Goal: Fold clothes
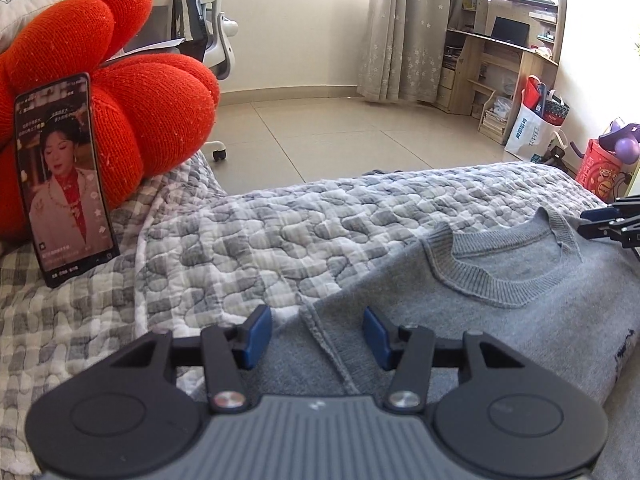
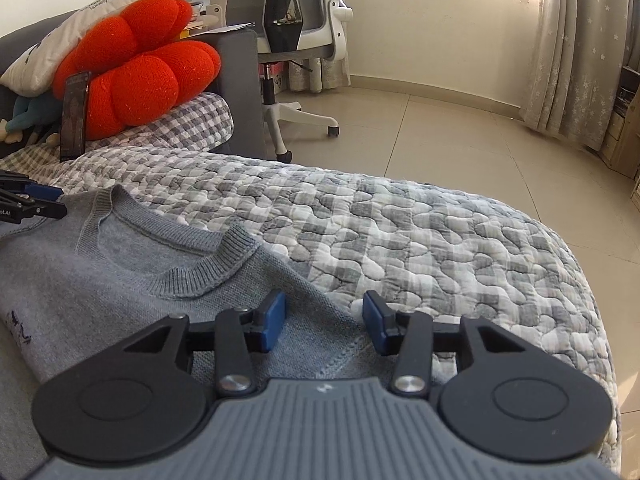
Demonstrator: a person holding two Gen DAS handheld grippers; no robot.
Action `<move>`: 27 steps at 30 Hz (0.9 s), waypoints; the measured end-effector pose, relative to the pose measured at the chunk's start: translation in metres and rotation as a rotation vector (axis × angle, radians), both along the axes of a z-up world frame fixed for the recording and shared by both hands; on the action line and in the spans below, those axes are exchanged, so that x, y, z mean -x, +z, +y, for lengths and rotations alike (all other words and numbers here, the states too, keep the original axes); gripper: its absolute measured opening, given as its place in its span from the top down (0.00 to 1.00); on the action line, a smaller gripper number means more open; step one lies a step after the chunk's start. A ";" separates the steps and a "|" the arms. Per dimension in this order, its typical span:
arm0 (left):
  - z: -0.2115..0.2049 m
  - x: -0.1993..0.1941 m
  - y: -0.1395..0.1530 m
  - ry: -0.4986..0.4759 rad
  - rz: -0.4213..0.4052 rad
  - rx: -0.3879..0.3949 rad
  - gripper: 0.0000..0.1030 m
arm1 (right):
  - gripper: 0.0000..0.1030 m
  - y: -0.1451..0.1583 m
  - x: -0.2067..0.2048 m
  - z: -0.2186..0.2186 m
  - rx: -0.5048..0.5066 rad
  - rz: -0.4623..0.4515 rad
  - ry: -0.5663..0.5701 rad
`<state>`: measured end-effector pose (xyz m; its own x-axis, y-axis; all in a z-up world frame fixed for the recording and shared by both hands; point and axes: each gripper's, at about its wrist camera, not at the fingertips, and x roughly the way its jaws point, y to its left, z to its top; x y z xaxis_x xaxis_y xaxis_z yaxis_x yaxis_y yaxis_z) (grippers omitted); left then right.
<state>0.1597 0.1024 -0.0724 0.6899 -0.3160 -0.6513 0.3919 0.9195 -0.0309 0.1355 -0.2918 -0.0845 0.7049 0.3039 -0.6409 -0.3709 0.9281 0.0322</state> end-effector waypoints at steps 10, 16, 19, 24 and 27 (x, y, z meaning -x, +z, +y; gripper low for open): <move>-0.002 0.013 0.004 0.020 -0.056 0.001 0.96 | 0.96 0.007 0.020 0.015 0.082 -0.095 -0.006; -0.003 0.023 0.020 0.058 -0.148 0.000 0.97 | 0.97 0.023 0.026 0.018 0.106 -0.193 -0.031; -0.005 0.019 0.031 0.101 -0.202 -0.007 0.97 | 0.98 0.031 0.019 0.026 0.121 -0.231 -0.043; -0.011 0.000 0.039 0.186 -0.267 -0.044 0.97 | 0.98 0.038 -0.006 0.039 0.121 -0.285 -0.084; -0.014 -0.014 0.043 0.235 -0.299 -0.063 0.97 | 0.98 0.040 -0.024 0.047 0.122 -0.316 -0.111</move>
